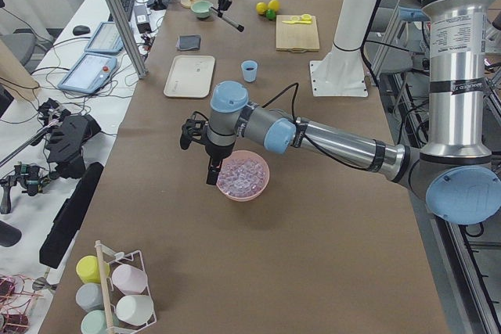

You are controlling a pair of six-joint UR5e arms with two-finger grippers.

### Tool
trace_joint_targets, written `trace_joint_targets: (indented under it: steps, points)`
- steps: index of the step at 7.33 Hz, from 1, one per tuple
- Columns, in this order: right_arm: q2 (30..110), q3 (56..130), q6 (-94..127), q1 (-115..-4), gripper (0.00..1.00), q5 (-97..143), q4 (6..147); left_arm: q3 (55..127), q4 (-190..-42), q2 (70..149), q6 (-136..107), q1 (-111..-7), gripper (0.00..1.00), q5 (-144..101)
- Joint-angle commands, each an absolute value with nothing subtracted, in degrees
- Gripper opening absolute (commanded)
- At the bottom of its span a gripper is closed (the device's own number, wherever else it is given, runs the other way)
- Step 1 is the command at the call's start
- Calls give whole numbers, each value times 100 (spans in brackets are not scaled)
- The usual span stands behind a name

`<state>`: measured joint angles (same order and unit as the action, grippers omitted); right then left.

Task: Mash ice and strawberries in cup
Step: 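Lift the muddler out of the cup with the right gripper, then lower the muddler onto the table with the right gripper and release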

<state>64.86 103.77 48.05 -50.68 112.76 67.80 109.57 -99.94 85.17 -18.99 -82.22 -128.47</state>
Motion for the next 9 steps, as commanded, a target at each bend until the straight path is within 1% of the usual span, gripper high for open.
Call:
trace_joint_targets:
  steps: [1,3,5,7,9]
  points:
    - [6776,9638,4616,-5869,0,12799,7311,10776,-9984,8508,-1837,-8524,97,-12945]
    - [6733,8487,4088,-5941,0,12955,7461,10863,-9993,8395,-1819,-8622,97,-12990]
    - [6732,7860,3851,-5767,0,12929,7479,10933,-10002,8376,-1819,-8718,97,-12990]
    - [6741,7665,3421,-5696,0,12955,7749,11056,-10002,8289,-1837,-8754,97,-12990]
    - [6759,7664,2893,-5748,0,13060,8015,11171,-10002,8236,-1872,-8754,97,-12981]
